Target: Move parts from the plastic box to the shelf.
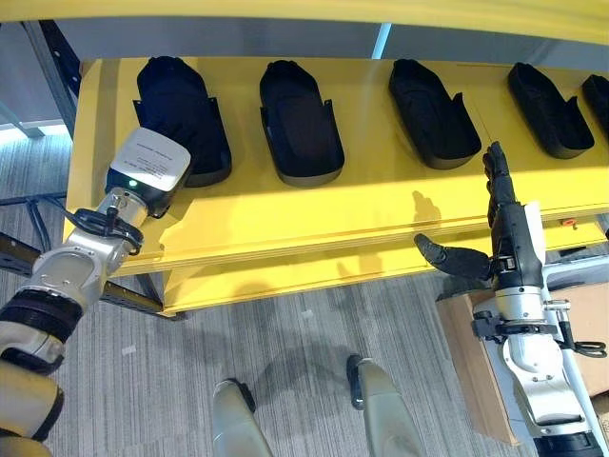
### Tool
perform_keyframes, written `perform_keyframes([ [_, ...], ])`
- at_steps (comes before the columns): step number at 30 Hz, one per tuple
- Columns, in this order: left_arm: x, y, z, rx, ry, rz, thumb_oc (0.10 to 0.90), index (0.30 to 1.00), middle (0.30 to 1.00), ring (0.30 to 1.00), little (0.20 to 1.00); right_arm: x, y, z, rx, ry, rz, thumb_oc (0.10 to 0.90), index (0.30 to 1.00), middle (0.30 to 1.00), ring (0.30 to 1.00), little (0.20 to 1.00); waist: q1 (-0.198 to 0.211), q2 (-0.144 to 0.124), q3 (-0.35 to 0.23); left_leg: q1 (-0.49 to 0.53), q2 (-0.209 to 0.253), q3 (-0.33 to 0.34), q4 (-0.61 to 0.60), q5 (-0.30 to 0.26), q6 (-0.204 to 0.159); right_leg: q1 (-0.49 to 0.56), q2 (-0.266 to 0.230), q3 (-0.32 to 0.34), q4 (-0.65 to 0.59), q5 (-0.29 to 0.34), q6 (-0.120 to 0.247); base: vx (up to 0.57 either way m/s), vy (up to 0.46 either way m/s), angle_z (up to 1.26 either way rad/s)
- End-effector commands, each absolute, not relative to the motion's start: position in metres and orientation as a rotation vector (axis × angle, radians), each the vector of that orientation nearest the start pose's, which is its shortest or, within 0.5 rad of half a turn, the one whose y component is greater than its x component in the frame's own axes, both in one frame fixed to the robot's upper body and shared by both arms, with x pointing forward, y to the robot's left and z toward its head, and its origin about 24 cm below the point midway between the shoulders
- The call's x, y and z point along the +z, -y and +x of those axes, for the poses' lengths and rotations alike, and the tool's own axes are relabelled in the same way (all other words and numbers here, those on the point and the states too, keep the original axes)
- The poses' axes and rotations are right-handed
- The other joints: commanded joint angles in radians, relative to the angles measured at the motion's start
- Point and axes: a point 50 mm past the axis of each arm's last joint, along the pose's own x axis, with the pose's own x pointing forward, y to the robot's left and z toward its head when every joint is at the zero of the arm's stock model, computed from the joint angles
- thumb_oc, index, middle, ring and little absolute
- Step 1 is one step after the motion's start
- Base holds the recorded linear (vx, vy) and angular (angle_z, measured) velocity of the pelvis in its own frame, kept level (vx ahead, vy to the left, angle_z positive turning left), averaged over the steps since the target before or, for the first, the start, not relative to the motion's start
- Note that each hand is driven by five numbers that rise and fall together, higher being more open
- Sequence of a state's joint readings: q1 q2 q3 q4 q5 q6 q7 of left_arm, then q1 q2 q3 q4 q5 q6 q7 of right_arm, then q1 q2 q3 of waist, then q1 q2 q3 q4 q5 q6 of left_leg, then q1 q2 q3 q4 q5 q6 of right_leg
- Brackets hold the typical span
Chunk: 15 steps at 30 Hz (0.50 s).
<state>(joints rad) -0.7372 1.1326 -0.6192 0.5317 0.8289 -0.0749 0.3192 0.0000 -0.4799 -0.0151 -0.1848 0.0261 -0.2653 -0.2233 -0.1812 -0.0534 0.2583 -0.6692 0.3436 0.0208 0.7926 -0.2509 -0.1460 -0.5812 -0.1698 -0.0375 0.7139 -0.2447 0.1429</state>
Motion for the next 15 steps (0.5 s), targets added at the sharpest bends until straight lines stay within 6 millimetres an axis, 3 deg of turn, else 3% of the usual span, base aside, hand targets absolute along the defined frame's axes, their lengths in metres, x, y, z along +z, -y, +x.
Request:
perform_keyframes([
  [1, 0.256, -0.310, 0.323, 0.292, 0.432, 2.112, 0.900, 1.000, 1.000, 1.000, 1.000, 0.193, 0.232, 0.230, -0.189, 0.800, -0.385, 0.900, 1.000, 1.000, 1.000, 1.000, 0.014, 0.029, -0.030, 0.075, 0.058, -0.008, -0.077, 0.021, 0.000, 0.106, -0.066, 0.010, -0.085, 0.006, 0.001, 0.00, 0.000, 0.00],
  [15, 0.270, -0.315, 0.308, 0.206, 0.430, 2.284, 0.900, 1.000, 1.000, 1.000, 1.000, 0.195, 0.235, 0.228, -0.181, 0.805, -0.381, 0.900, 1.000, 1.000, 1.000, 1.000, 0.021, 0.040, -0.019, 0.076, 0.054, -0.003, -0.068, 0.016, 0.006, 0.104, -0.073, 0.013, -0.080, 0.004, 0.004, 0.00, 0.000, 0.00],
])
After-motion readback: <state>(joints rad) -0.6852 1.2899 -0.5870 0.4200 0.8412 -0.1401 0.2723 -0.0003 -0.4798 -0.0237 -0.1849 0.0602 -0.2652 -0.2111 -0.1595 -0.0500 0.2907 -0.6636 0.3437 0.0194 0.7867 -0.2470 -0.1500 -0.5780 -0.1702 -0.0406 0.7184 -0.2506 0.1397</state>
